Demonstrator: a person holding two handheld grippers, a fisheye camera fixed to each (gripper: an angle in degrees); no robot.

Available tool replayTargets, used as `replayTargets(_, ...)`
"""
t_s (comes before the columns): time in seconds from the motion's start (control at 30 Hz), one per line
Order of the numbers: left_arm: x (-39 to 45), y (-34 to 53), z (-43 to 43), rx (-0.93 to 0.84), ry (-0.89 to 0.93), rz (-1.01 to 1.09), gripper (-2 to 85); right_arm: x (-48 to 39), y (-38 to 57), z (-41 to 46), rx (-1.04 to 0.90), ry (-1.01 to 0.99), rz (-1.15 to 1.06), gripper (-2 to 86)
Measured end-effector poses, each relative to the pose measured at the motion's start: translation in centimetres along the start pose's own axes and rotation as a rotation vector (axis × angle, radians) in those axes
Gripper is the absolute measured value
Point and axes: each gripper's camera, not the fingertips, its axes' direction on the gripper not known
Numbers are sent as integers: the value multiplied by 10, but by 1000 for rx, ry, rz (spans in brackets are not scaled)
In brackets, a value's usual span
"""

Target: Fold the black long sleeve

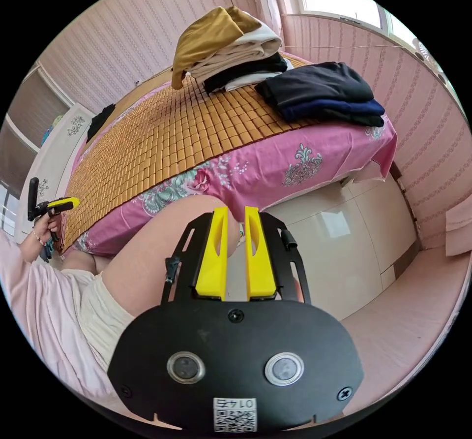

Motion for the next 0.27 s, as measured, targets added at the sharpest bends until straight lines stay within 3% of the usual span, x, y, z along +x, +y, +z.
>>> replayTargets(0.07,-20,68,-55,117,-69,-115,-9,-41,-9,-7,29,-39,-109,60)
replayTargets(0.27,-54,277,-210,546,-320,-365,-10,-258,-83,-15,108,-174,-780,71)
